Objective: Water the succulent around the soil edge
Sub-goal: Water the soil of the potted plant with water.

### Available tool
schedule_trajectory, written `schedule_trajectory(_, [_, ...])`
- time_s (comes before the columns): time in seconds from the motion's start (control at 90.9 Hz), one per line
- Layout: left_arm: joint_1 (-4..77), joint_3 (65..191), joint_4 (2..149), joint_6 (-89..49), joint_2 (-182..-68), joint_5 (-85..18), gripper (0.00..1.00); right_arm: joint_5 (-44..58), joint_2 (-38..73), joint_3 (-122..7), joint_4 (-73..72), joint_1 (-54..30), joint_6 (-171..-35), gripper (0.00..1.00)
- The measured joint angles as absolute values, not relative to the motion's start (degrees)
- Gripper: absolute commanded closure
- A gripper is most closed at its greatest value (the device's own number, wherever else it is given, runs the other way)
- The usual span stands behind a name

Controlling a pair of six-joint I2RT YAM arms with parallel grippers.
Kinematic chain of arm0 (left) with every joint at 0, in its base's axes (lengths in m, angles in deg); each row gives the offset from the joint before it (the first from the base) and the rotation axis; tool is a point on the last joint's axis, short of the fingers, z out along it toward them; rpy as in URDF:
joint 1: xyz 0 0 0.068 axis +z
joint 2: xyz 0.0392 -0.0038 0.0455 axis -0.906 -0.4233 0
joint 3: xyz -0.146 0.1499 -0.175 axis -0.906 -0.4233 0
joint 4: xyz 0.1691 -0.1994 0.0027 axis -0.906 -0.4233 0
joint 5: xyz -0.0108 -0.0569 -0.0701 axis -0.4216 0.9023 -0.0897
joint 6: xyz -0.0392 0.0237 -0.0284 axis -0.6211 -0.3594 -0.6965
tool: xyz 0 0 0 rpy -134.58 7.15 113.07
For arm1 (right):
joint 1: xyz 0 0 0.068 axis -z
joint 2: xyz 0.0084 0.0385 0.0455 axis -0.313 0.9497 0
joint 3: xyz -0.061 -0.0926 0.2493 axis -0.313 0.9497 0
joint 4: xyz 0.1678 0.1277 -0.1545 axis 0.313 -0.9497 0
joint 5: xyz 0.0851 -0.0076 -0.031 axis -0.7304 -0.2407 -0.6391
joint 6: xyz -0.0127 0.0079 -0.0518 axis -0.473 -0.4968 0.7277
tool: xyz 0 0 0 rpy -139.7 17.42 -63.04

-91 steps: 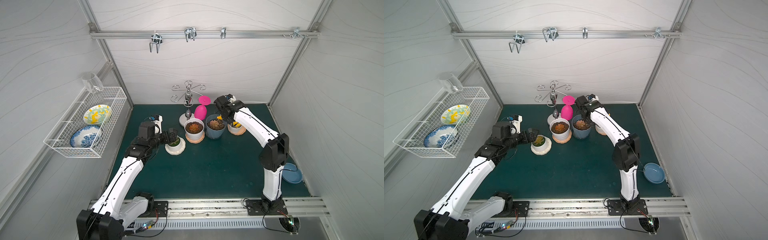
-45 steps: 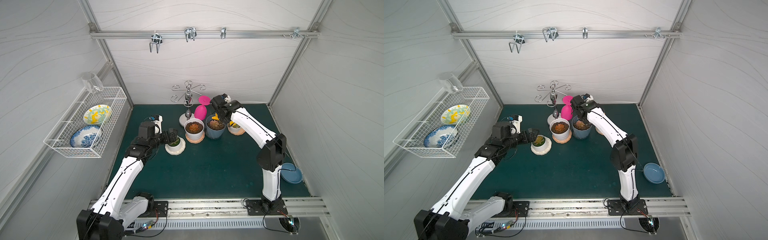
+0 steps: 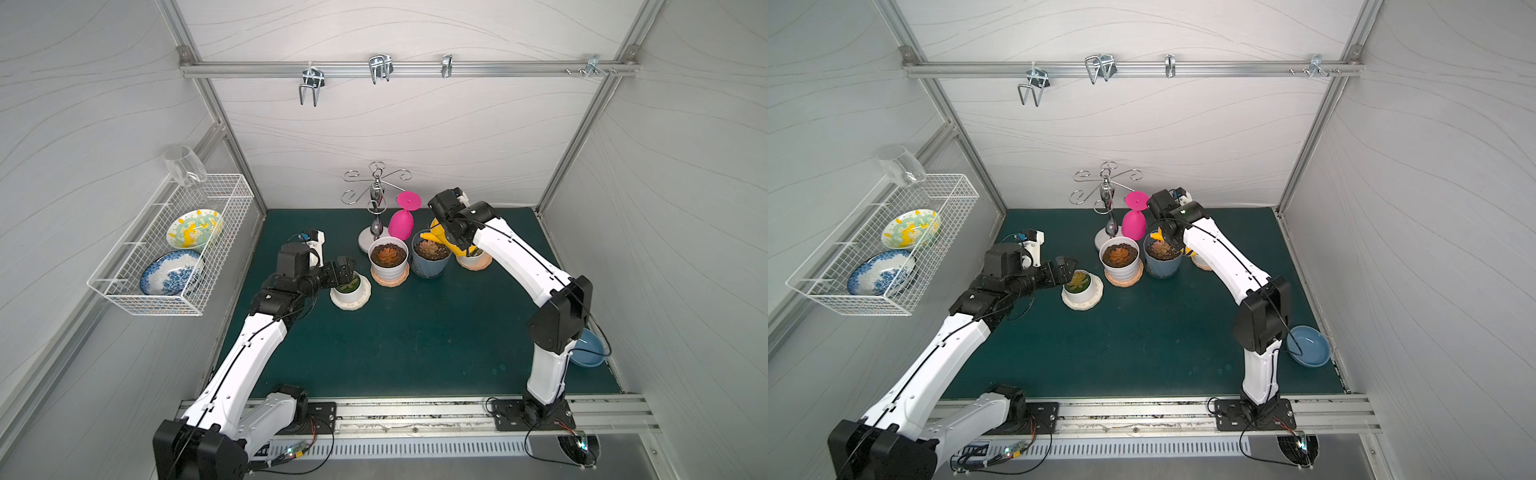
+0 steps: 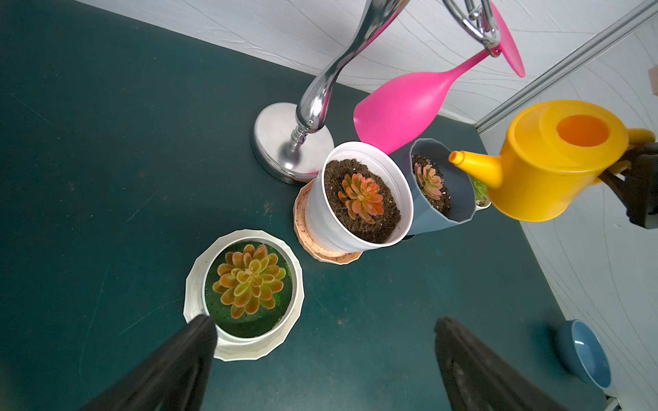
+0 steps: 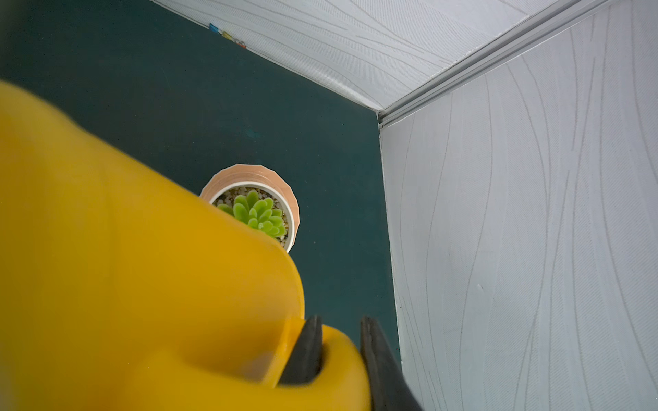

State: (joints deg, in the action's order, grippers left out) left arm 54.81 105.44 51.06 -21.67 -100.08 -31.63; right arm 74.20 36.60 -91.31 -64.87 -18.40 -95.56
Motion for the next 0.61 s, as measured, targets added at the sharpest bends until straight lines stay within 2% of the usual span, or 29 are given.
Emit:
schedule_trajectory(0.308, [54.81, 105.44, 51.02, -22.11, -100.08, -32.22, 0.00, 71.82, 31.42, -87.77, -64.82, -19.28, -97.07, 1.00])
schedule_trajectory(0.605, [54.81, 105.44, 50.38, -22.96, -100.08, -34.97, 0.00, 73.32, 31.72, -89.59, -65.19, -25.70, -97.22, 1.00])
